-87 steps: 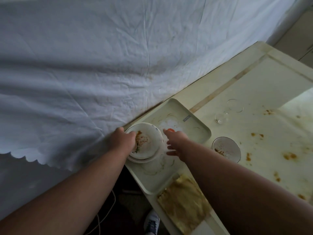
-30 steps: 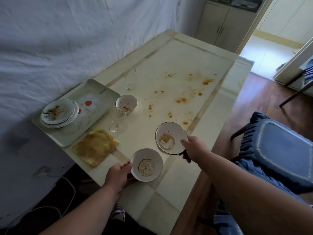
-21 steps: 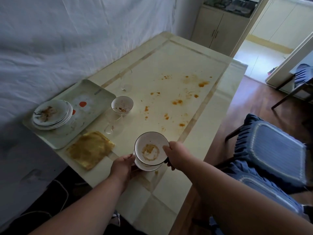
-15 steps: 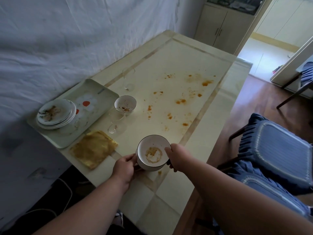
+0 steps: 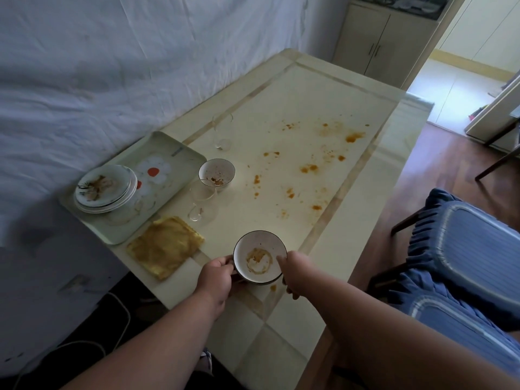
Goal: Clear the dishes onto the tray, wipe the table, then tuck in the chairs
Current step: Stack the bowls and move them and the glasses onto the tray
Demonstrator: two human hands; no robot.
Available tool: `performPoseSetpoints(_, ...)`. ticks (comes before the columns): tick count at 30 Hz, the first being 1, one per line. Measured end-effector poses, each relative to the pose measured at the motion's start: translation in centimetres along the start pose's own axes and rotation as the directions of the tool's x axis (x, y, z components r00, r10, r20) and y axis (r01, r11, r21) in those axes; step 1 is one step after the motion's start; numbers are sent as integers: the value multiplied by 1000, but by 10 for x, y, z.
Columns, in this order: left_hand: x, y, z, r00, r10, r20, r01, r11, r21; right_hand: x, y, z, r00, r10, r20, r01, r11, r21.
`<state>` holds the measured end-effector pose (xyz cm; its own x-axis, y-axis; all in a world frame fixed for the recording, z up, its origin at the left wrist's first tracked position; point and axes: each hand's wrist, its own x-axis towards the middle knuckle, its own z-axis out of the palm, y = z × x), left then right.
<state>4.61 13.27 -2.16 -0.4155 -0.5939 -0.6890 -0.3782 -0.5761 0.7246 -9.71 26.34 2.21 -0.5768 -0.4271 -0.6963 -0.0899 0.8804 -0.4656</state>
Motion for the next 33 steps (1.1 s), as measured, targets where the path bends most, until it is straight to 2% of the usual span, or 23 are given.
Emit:
performPoseSetpoints(4, 1, 4, 1, 1000, 13, -20, -13, 1000, -18, -1, -3, 1, 997, 8, 76, -16, 994, 104)
performPoseSetpoints(8, 11, 15, -2, 998, 35, -54, -35, 999, -5, 2, -14, 2, 997, 53, 56, -65, 967, 245)
performPoseSetpoints(13, 37, 40, -1, 996, 36, -80, -35, 999, 11, 19, -32, 5, 998, 49, 34, -58, 937, 344)
performPoseSetpoints(16, 46, 47, -3, 998, 14, -62, -12, 1000, 22, 30, -41, 2, 998, 62, 33, -70, 929, 364)
performPoseSetpoints(20, 32, 59, -15, 1000, -11, -11, 12, 998, 63, 49, -50, -22, 986, 162, -35, -150, 962, 227)
performPoseSetpoints(22, 9, 73, -26, 998, 61, 1, -61, 988, 144, 65, -56, -41, 971, 199, -135, -170, 965, 201)
performPoseSetpoints(26, -19, 133, -55, 939, 337, 65, -343, 908, 241, 95, -84, -71, 922, 264, -283, -123, 893, 434)
performPoseSetpoints(29, 12, 199, -66, 872, 490, -11, -474, 849, 236, 111, -119, -78, 919, 274, -284, -76, 828, 555)
performPoseSetpoints(31, 54, 238, -70, 834, 547, -67, -512, 815, 271, 121, -145, -73, 933, 261, -248, -48, 773, 632)
performPoseSetpoints(33, 104, 268, -72, 858, 506, -91, -459, 834, 307, 136, -170, -63, 953, 225, -204, -23, 722, 691)
